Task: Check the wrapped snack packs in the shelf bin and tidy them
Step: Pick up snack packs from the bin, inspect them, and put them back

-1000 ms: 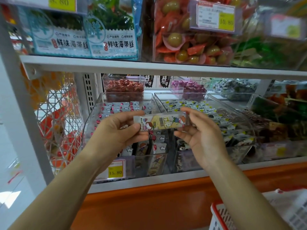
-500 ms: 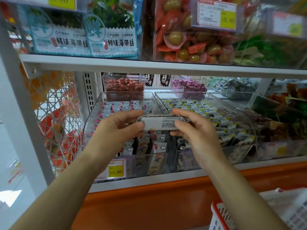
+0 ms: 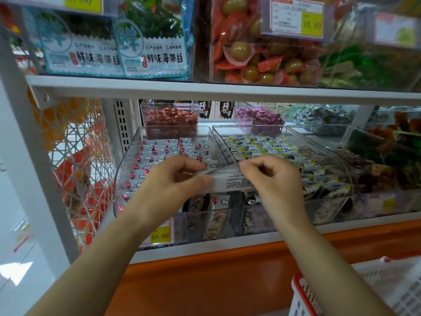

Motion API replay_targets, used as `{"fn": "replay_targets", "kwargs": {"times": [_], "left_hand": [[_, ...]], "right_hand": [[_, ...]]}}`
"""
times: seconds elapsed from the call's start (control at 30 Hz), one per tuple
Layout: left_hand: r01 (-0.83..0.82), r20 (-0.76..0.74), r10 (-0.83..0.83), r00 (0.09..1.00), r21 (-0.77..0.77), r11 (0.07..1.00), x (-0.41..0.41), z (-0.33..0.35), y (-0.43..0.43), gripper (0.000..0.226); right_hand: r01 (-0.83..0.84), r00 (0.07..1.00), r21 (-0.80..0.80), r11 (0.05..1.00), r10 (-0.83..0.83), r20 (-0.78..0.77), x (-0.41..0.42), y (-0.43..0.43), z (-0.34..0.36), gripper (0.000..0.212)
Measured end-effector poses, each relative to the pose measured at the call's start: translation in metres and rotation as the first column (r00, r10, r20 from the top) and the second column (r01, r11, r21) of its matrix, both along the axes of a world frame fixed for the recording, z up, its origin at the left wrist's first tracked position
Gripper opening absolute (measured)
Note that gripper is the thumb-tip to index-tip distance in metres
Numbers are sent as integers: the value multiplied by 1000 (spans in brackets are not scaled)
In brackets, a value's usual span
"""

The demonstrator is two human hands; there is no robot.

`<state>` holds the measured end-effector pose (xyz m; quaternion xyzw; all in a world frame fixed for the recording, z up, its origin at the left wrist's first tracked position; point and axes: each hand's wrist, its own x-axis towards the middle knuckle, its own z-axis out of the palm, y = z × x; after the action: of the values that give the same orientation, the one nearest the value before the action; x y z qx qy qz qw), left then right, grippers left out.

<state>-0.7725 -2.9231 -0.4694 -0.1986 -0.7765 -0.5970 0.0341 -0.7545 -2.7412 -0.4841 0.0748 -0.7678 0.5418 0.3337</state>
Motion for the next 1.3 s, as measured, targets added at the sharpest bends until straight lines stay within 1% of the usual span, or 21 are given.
{"fn": "replay_targets", "kwargs": {"times": [0.1,0.2,0.27,0.33,0.43,0.47,0.53,0.57,0.6,0.63,0.7,0.8,0.93,1.03,1.1,1.17,1.2,1.23,1.27,1.3], "left_hand": [[-58,-61,55,997,-47,997,-1,1,1,10],[-33,-17,32,999,-26,999,-2,5,-3,17],[-34,-7,33,999,-60,998,-3,7,-9,21],[-38,-22,36,999,-85,996,-6,7,-13,22],[-60,-56,55,997,-96,994,-6,6,-15,22],[-57,-53,53,997,-85,995,-6,6,-14,20],[8,-21,-9,1000,-48,999,-4,6,-12,14],[40,-17,-41,999,-59,997,-3,5,-12,22],[53,-17,-54,998,-87,995,-3,4,-12,30],[47,-28,-51,998,-116,992,-4,3,-13,32],[24,-46,-29,999,-113,993,-6,4,-14,20],[13,-49,-17,999,-94,995,-8,4,-15,18],[24,-69,-32,997,-107,994,-8,1,-13,19],[2,-74,-8,997,-77,997,-10,-2,-11,19],[-45,-89,41,995,-43,998,-11,-4,-10,18],[-115,-115,115,987,9,993,-12,-7,-8,16],[-152,-126,155,980,31,988,-12,-8,-7,15],[-178,-133,184,974,52,983,-12,-9,-6,15],[-190,-129,199,971,76,979,-12,-9,-5,14],[-186,-119,197,973,94,978,-11,-10,-4,14]], "right_hand": [[-24,1000,52,998,25,-16,1,-2,0,16],[-59,998,25,998,58,6,1,-1,2,13],[-81,997,20,997,81,14,2,-1,2,17],[-102,995,11,995,101,25,2,-2,2,21],[-106,994,-10,994,106,36,2,-4,1,21],[-92,995,-17,996,93,28,1,-4,0,20],[-56,998,-26,998,57,21,1,-5,0,18],[-53,998,-42,998,55,32,0,-5,-1,18],[-76,995,-82,994,81,57,-1,-4,-1,19],[-125,985,-149,981,141,99,-1,-3,0,21],[-235,939,-258,937,288,190,-1,1,4,25],[-331,871,-287,899,408,274,-1,9,8,22],[-351,834,-311,883,446,324,1,17,7,21],[-336,852,-334,881,435,291,0,16,4,21],[-321,869,-379,868,428,246,-1,9,-1,18],[-343,871,-429,836,454,189,-1,0,-6,30],[-364,869,-423,830,466,165,-1,-4,-8,36],[-372,877,-382,846,455,153,0,-8,-10,41],[-360,896,-309,880,419,148,0,-11,-11,43],[-335,917,-244,910,374,139,1,-13,-10,40]]}}
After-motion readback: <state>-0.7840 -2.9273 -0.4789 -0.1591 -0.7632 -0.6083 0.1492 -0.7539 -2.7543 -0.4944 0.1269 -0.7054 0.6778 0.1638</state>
